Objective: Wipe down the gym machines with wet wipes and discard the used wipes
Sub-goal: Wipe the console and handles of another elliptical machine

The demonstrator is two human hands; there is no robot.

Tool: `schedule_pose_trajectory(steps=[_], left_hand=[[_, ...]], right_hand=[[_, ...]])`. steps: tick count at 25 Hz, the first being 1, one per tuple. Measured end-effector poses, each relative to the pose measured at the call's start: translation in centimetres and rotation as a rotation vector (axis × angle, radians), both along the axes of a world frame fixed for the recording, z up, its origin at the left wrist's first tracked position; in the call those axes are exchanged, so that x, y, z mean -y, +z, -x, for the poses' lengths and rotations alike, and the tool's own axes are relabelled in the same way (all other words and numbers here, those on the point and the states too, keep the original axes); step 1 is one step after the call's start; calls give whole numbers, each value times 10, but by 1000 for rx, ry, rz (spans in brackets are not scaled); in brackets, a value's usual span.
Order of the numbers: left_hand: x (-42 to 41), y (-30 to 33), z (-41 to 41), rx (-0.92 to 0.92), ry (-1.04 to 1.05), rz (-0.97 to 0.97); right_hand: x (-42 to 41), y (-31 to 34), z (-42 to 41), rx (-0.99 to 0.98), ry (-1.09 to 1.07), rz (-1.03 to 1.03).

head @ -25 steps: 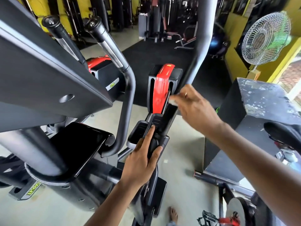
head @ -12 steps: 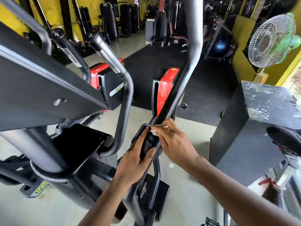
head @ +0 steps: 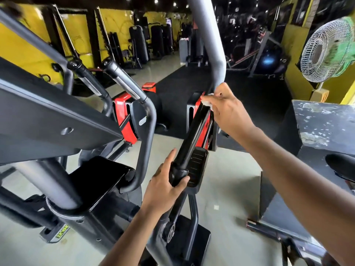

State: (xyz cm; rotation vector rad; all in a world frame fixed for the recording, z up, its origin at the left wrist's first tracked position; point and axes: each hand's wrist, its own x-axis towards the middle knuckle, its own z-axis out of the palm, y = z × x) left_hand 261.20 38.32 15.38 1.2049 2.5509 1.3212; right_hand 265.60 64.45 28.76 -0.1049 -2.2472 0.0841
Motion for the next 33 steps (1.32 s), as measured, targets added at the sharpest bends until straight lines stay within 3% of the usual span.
schedule_pose_trajectory(steps=[4,6,10,14,18,24,27,31,33], left_hand=[[-3,0,-1,-31,22,-3],[-2,-3,-1,-37,19,-8],[-2,-2,-1,-58,8,11],[-2,-2,-3,-100,-6,13],[-2,-2,-3,-82,24,38],[-2,0,-4,-75,17,23],[-3,-2,-4,-60,26,19],[-7,-8,3,-28,57,0],[-4,-13,3,-100,103,19]], right_hand=[[-5,8,-2,-60,-12,117],[7,-11,-6,-67,51,71],[18,-30,-10,152,86,-145],[4,37,-4,324,-108,-249],[-11,74,6,270,-244,-316],[-20,22,-3,92,-51,-50],[-18,14,-5,148,23,-192],[-36,44,8,140,-141,-139],[-17,43,12,202,-177,-183]])
